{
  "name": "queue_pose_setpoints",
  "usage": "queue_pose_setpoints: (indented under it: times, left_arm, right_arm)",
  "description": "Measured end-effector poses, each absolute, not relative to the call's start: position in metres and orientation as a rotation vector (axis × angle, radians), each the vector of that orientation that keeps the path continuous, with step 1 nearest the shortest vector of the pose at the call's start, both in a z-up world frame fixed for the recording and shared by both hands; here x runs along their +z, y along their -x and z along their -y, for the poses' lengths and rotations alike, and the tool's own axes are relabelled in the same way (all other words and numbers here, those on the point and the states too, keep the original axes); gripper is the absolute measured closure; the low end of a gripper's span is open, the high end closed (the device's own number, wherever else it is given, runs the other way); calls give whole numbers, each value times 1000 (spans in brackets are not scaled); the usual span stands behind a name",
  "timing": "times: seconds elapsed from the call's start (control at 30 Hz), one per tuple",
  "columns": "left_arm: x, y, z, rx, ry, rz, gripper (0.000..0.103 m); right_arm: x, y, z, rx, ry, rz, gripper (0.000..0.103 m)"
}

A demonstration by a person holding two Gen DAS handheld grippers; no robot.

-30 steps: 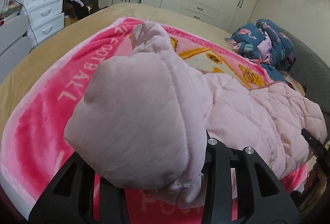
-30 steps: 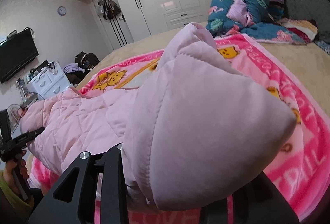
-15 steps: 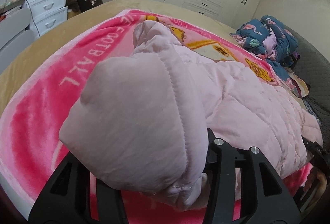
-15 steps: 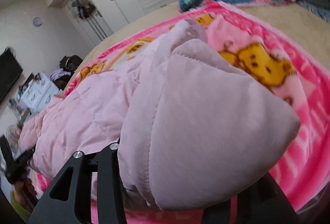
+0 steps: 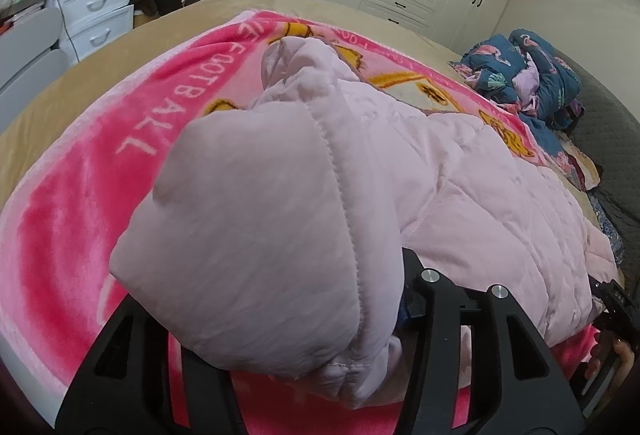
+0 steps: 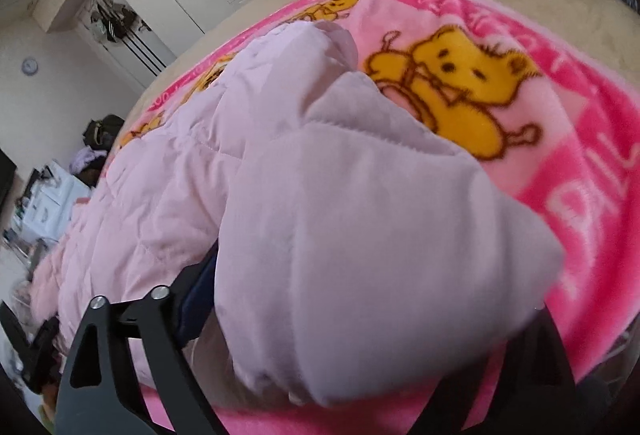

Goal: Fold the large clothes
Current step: 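Release the jacket bundle and withdraw both tools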

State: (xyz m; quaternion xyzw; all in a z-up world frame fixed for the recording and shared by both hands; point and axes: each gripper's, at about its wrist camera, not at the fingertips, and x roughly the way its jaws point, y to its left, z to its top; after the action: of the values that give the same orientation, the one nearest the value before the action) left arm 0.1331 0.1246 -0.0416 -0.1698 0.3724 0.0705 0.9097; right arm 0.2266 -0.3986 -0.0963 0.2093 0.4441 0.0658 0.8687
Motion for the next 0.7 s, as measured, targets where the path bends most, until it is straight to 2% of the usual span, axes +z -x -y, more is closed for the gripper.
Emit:
queue_pose_setpoints:
  times: [0.17, 0.33, 0.37, 0.47, 0.7]
  left_arm:
    - [-41, -128, -126, 157, 360, -778, 48]
    - [-36, -113, -130, 225, 348, -789, 14]
    - [-33, -108, -131, 238, 338, -785, 11]
    - [-22, -89, -133, 281, 293, -760, 9]
    - [7, -46, -116, 310, 199, -693, 9]
  right_arm:
    - [-89, -211, 399, 124, -414, -919, 12]
    - [-78, -197, 409, 115, -409, -893, 11]
    - [-75, -192, 412, 110, -406, -881, 9]
    - [-58, -173, 417, 98, -383, -808, 4]
    - [-7, -128, 408, 161, -245, -636, 4]
